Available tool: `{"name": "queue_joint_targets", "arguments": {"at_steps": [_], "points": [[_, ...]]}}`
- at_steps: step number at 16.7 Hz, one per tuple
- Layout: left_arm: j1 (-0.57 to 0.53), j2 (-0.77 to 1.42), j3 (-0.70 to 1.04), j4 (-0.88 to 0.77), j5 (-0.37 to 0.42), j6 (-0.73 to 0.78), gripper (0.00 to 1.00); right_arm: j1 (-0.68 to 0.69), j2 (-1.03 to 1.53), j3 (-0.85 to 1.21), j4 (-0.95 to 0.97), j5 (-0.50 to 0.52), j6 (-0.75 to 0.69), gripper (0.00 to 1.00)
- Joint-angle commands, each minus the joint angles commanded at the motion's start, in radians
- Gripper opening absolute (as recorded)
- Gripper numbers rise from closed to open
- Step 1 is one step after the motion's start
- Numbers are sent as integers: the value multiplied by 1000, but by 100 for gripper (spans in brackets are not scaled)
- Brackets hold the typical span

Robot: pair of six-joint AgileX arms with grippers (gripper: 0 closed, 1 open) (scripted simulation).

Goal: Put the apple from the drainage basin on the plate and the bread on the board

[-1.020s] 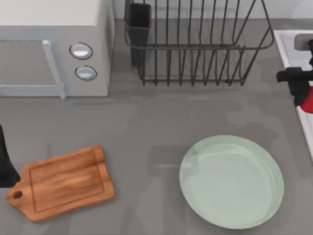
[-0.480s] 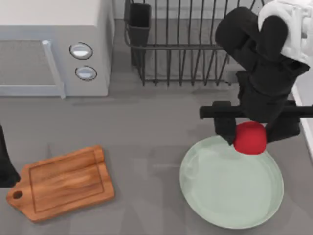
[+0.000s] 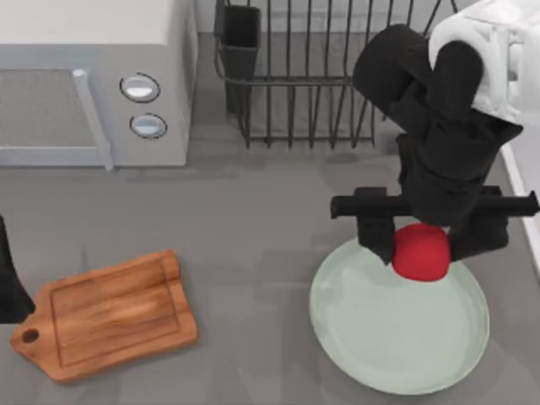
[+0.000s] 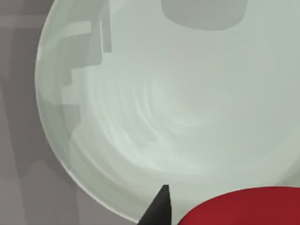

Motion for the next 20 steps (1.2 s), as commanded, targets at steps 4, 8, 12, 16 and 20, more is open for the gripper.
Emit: {"name": "queue_joint_targets", "arguments": {"at_steps": [4,8,12,16,20], "points": [[0,0,0,0,0,0,100,0,0,0,0,0,0,38],[0,0,0,0,0,0,100,0,0,0,0,0,0,68],[0,0,0,0,0,0,100,0,0,0,0,0,0,98],[0,0,0,0,0,0,100,0,0,0,0,0,0,100],[0,0,0,0,0,0,100,0,0,0,0,0,0,100]]}}
